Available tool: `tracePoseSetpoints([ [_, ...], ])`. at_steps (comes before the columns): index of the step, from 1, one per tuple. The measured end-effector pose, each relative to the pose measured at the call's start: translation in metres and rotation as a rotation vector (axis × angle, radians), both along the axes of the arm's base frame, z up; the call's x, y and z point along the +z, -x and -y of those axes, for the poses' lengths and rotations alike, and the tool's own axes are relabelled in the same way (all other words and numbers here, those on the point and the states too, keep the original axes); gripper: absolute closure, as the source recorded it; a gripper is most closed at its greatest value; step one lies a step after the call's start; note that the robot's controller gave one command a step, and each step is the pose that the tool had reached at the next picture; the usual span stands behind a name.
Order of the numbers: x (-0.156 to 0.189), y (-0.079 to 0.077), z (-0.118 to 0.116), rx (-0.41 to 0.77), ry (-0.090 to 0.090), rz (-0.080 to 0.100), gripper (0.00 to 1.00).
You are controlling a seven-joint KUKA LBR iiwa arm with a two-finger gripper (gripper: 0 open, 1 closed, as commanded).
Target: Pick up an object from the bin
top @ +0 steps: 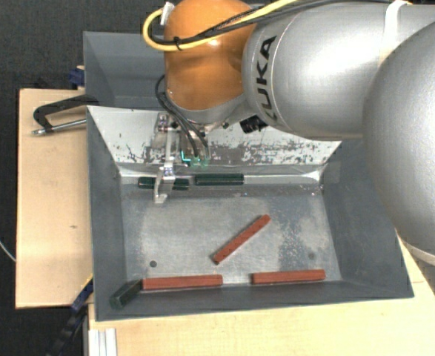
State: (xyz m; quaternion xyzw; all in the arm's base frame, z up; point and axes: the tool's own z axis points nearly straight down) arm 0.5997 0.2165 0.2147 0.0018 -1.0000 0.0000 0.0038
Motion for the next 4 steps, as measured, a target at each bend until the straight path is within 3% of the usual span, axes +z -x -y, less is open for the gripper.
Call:
tracePoseSetpoints([
  [1, 0.005, -0.002, 0.002, -0.004, -0.002, 0.009, 1.00],
  [2, 0.005, -0.002, 0.002, -0.004, -0.002, 0.009, 0.00],
  [3, 0.005, -0.002, 0.002, -0.004, -0.002, 0.009, 0.00],
  [4, -0.044, 0.004, 0.025, -0.039, -0.004, 0.014, 0.00],
])
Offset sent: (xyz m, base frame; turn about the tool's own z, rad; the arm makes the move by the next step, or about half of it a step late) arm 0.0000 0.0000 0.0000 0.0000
